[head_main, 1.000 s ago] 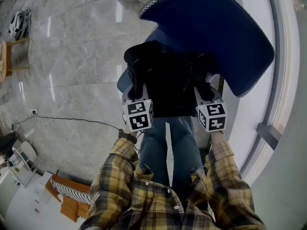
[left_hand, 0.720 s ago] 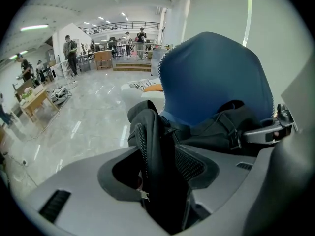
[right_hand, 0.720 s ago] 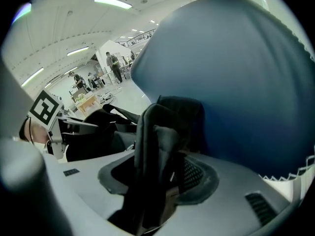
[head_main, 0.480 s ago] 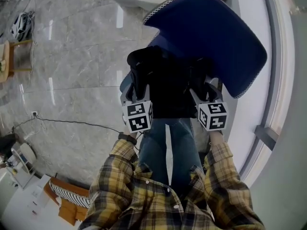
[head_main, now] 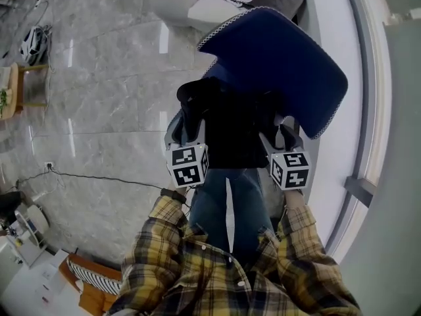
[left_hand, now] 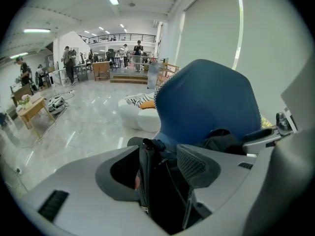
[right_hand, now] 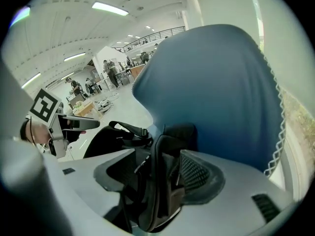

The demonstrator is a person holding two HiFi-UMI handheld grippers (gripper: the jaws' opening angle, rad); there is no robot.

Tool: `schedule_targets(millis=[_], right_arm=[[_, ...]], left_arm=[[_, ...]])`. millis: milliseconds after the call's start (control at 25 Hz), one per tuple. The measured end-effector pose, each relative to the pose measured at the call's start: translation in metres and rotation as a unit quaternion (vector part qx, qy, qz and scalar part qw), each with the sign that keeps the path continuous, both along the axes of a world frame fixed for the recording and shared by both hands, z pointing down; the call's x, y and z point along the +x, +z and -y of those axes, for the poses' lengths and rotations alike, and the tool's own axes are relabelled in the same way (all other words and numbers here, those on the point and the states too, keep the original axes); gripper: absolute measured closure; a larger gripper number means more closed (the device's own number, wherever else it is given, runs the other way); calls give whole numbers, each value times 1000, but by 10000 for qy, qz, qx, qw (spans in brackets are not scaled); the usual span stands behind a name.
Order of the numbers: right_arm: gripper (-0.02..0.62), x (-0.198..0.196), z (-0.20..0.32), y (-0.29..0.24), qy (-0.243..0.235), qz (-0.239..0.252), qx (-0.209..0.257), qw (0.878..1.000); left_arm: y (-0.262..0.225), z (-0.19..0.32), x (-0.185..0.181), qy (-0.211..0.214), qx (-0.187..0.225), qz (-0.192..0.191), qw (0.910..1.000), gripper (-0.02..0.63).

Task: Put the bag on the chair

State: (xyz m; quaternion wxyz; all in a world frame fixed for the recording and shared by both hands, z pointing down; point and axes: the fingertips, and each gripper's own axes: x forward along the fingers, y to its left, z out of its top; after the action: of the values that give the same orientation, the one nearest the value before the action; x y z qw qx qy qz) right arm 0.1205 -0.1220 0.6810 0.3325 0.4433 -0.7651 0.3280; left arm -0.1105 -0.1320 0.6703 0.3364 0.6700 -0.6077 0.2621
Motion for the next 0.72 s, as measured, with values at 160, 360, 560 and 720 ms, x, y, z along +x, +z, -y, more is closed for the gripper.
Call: schedule_targets(millis=[160, 360, 560, 720], right_arm=[[324, 2, 4, -30, 116, 176, 162, 9996], [324, -1, 11, -74, 411, 604, 295, 9969], [324, -7, 20, -121, 481, 828, 590, 9937], [324, -16, 25, -166, 389, 1064, 864, 9898]], left_arm=[[-22, 1, 8, 106, 135, -108, 9998, 370], [-58, 3, 16, 201, 277, -201, 9992, 370], [-101, 8, 22, 275, 516, -294, 9979, 370], [-142, 14, 27, 417, 782, -344, 9955, 370]])
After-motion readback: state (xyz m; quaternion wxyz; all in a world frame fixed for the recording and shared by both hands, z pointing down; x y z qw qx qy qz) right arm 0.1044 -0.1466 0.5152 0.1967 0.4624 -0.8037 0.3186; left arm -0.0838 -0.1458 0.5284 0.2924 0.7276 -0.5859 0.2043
